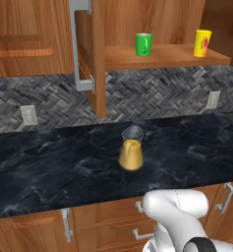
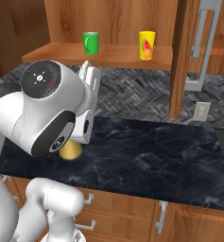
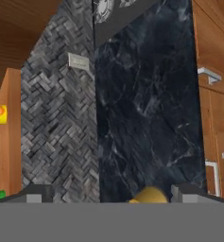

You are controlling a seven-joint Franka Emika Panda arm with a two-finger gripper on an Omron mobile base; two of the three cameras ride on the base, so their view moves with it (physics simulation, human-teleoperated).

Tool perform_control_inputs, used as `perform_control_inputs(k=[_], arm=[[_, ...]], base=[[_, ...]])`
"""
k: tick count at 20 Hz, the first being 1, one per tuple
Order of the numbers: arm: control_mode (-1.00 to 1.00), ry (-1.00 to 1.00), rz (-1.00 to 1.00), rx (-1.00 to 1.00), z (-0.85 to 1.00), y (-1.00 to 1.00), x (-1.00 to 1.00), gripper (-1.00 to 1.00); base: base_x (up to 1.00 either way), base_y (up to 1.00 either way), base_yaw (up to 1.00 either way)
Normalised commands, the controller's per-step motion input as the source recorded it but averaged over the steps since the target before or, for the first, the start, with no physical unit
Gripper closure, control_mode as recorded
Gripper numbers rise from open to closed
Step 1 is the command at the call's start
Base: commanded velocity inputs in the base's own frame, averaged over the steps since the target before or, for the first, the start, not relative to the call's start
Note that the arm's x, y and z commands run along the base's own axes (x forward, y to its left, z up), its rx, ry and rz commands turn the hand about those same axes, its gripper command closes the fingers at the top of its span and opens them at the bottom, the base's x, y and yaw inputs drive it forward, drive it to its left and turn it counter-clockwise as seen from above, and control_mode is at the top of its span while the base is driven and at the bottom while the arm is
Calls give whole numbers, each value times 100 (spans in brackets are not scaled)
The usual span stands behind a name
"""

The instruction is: There is a tray on the dining counter. Grab the cup, mug, and pitcher and place them on the tray. The pitcher may be placed next to the tray if it cannot fit the tray.

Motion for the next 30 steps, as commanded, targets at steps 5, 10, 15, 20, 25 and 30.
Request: perform_control_inputs(k=[5, 10, 15, 20, 25, 30], arm=[[-100, -5, 0, 1, 47, 0, 0, -100], [-100, -14, 2, 0, 40, 0, 0, -100], [-100, -15, 10, 0, 17, 0, 6, -100], [-100, -6, 6, 0, 12, -1, 49, -100], [-100, -2, 1, 1, 29, -6, 41, -100], [-100, -3, 0, 1, 28, -13, 24, -100]], base=[[0, 0, 0], [0, 0, 0], [0, 0, 0], [0, 0, 0], [0, 0, 0], [0, 0, 0]])
